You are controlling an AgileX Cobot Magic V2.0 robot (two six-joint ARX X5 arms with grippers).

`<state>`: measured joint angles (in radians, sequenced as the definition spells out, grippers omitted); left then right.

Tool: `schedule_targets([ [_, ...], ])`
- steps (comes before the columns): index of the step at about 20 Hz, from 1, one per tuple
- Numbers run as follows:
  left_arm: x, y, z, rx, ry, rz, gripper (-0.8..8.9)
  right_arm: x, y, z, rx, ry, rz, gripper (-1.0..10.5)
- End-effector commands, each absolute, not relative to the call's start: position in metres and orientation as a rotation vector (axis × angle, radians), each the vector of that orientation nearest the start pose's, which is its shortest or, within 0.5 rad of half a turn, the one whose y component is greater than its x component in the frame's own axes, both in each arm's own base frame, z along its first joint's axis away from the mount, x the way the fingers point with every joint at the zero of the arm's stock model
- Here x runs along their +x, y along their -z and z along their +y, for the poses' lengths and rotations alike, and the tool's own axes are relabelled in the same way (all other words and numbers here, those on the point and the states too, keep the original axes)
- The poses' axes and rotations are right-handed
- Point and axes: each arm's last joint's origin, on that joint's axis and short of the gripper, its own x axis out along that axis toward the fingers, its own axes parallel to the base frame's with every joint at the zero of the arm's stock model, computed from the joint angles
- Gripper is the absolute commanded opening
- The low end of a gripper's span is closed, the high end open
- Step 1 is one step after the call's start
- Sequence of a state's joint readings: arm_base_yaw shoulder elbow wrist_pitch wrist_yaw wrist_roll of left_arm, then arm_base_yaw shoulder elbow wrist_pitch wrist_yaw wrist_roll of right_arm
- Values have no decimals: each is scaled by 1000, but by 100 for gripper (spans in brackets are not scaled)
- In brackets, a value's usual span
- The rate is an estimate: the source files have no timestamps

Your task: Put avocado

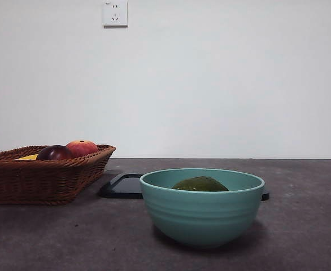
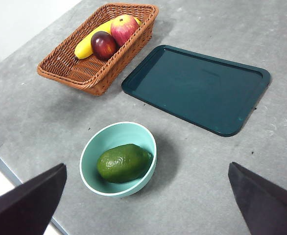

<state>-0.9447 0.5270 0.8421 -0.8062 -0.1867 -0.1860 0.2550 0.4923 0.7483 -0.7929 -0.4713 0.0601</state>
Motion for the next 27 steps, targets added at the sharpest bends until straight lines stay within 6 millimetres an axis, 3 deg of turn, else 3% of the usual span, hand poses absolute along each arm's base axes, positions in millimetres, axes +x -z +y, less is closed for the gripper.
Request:
schedule_targets([
  [1, 53, -329, -65, 65, 712, 445, 562, 82, -306, 36, 129, -706, 551, 603],
  [5, 48, -331, -59, 63, 722, 409, 562, 88, -306, 39, 155, -750, 562, 602],
  [10, 48, -332, -59, 59, 723, 401, 562, 122, -303, 56, 191, -794, 617, 601],
  [16, 48, -332, -58, 59, 723, 401, 562, 175, -267, 95, 198, -807, 914, 593],
  [21, 48, -332, -58, 59, 723, 400, 562, 210, -249, 124, 125, -733, 1081, 570],
  [27, 48, -333, -58, 58, 723, 400, 562, 230, -220, 139, -15, -561, 1261, 527],
])
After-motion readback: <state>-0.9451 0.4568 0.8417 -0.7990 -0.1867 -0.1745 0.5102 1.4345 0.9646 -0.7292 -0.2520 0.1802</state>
